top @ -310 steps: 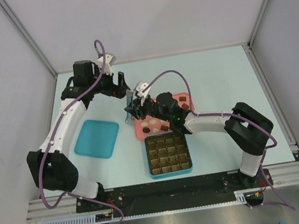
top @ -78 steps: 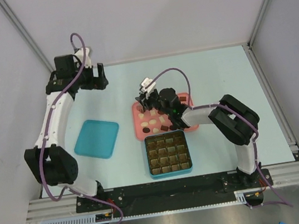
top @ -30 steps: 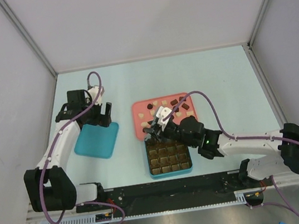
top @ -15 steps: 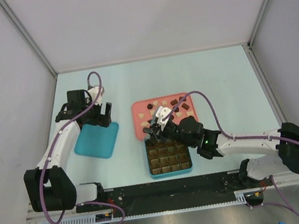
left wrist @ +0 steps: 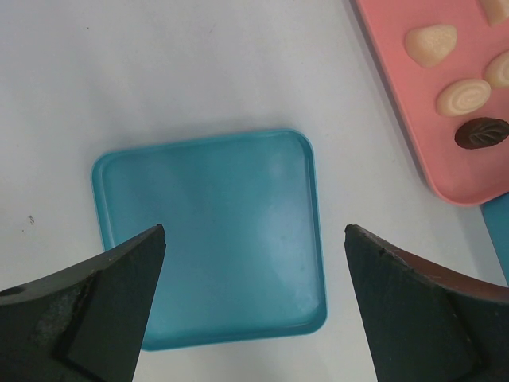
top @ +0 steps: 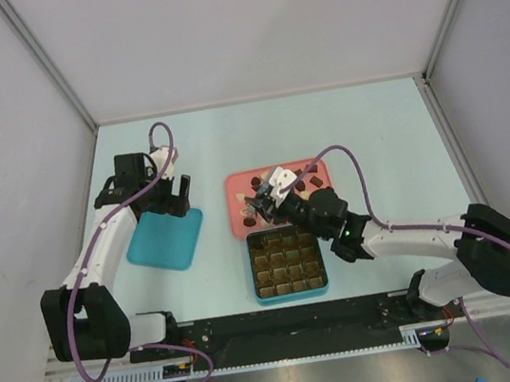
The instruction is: Pack the chocolate
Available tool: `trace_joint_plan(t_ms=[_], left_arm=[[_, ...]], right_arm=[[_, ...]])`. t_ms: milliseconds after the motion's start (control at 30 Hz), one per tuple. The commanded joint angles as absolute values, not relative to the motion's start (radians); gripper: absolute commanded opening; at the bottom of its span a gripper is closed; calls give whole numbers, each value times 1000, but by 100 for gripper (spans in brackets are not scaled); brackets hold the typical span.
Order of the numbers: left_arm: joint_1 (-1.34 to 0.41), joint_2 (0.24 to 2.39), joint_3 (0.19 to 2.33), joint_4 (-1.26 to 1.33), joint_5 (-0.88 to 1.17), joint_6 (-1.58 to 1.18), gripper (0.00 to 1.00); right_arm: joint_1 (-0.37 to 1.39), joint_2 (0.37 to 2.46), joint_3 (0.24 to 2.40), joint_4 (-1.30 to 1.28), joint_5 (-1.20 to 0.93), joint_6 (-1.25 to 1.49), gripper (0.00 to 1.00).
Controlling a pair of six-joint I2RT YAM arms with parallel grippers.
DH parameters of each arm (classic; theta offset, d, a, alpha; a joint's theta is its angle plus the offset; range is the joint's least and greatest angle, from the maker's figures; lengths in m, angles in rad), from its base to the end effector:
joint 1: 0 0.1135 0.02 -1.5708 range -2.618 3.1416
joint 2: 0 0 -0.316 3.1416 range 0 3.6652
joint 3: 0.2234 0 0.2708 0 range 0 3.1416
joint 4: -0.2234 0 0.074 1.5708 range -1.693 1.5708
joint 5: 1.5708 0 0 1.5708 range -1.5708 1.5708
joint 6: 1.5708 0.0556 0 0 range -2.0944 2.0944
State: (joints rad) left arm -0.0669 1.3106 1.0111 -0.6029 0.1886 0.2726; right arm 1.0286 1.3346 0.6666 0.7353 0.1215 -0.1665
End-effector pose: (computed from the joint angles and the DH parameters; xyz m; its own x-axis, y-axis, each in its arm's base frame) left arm 0.2871 -0.0297 0.2973 -0.7052 0.3123 -0.6365 0.3857 0.9223 0.0251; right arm 0.1706 0.2701 0.3129 0.1648 -0.0452 -0.9853 -0.7712 0.6168 -0.1573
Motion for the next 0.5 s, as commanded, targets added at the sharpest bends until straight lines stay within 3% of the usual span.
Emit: trace_joint_plan(t_ms=[0, 467], left_arm=[[-61, 1273, 1032, -609, 181, 288, 100], [-61, 1279, 1051, -614, 167, 296, 100]], right_arm=[[934, 1411, 759, 890, 81, -199, 36], [744, 1785, 999, 1028, 11, -173, 39]])
